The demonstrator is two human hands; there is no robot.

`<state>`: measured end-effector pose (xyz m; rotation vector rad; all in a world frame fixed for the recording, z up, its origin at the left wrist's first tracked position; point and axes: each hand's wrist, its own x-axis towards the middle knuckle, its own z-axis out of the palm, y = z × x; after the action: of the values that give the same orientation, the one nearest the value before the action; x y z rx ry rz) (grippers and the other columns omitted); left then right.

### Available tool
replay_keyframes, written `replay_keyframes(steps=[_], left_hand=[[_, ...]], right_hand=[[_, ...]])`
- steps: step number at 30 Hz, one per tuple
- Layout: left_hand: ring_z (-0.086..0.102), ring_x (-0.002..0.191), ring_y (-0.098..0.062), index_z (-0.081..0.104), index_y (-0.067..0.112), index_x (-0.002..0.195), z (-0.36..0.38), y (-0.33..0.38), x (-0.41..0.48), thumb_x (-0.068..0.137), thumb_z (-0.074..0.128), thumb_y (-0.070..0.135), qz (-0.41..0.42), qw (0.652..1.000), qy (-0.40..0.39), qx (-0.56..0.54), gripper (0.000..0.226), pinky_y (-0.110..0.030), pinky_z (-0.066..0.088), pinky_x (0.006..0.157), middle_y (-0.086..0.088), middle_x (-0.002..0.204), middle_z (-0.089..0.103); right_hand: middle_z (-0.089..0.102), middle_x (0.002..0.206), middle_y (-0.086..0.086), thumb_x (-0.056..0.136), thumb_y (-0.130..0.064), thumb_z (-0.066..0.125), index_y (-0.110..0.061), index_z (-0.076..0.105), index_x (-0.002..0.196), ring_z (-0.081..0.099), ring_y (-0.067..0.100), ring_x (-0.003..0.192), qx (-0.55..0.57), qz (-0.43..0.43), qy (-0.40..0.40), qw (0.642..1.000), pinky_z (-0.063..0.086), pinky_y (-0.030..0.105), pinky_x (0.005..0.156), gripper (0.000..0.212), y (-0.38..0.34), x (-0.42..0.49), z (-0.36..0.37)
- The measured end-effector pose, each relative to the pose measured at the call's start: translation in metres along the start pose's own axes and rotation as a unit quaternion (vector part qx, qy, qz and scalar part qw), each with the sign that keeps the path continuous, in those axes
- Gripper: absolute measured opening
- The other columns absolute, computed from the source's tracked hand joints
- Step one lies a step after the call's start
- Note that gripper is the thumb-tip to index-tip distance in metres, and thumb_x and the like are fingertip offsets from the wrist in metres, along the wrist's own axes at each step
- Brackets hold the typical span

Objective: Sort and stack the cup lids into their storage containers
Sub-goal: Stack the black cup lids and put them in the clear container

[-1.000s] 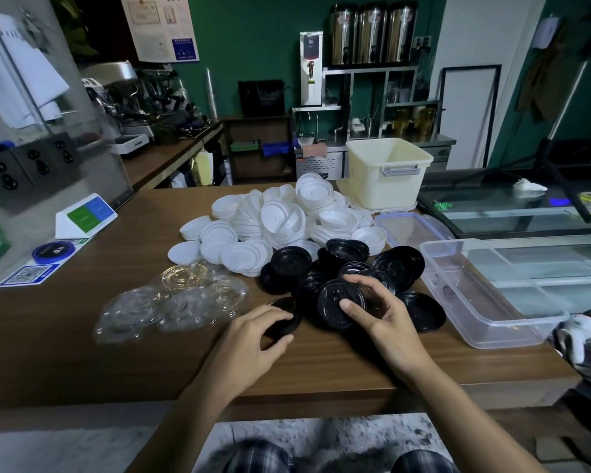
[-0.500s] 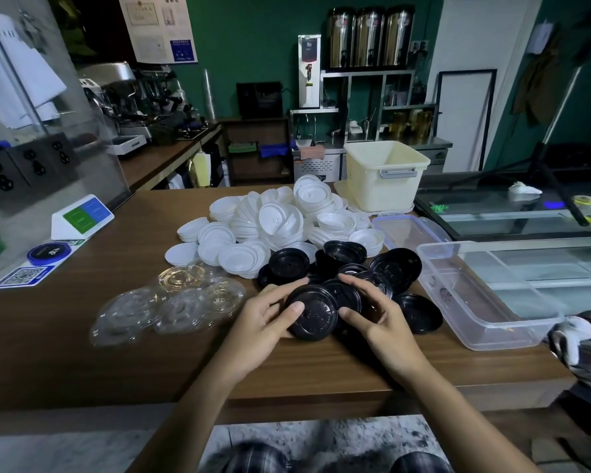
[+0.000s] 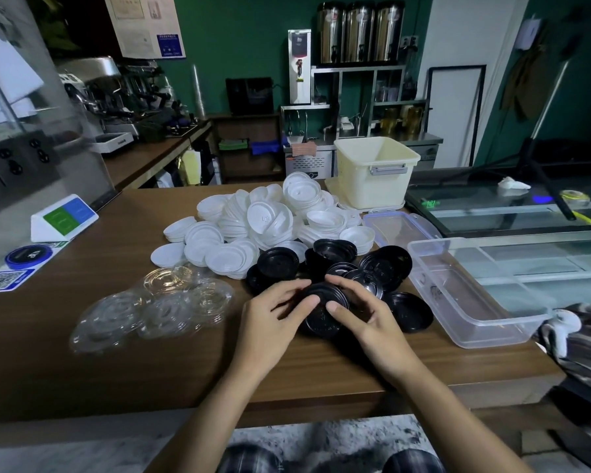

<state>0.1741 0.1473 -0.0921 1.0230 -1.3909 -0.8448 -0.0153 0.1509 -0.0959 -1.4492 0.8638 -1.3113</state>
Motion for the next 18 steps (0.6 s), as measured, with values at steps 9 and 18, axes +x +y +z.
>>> replay_keyframes(steps=[9,18], left_hand=[[0.073,0.105,-0.012,0.077,0.017,0.112,-0.0046,-0.0077,-0.0015,0.089,0.080,0.010,-0.020,0.999,-0.008,-0.041,0.024,-0.021,0.055,0.090,0.002,0.109,0.079],[0.072,0.101,-0.011,0.076,0.015,0.109,-0.0067,-0.0119,-0.0004,0.089,0.079,0.007,-0.011,0.999,0.012,-0.032,0.022,-0.020,0.055,0.086,0.003,0.107,0.078]], right_hand=[[0.076,0.128,-0.002,0.100,-0.012,0.067,-0.015,0.070,0.132,0.067,0.011,0.126,-0.010,0.005,-0.003,1.000,0.049,0.018,0.102,0.032,-0.0015,0.0001,0.0017],[0.075,0.126,0.000,0.092,-0.009,0.079,-0.017,0.064,0.139,0.068,0.015,0.122,-0.058,-0.012,-0.041,0.997,0.051,0.024,0.106,0.050,-0.0036,-0.0019,0.0031]])
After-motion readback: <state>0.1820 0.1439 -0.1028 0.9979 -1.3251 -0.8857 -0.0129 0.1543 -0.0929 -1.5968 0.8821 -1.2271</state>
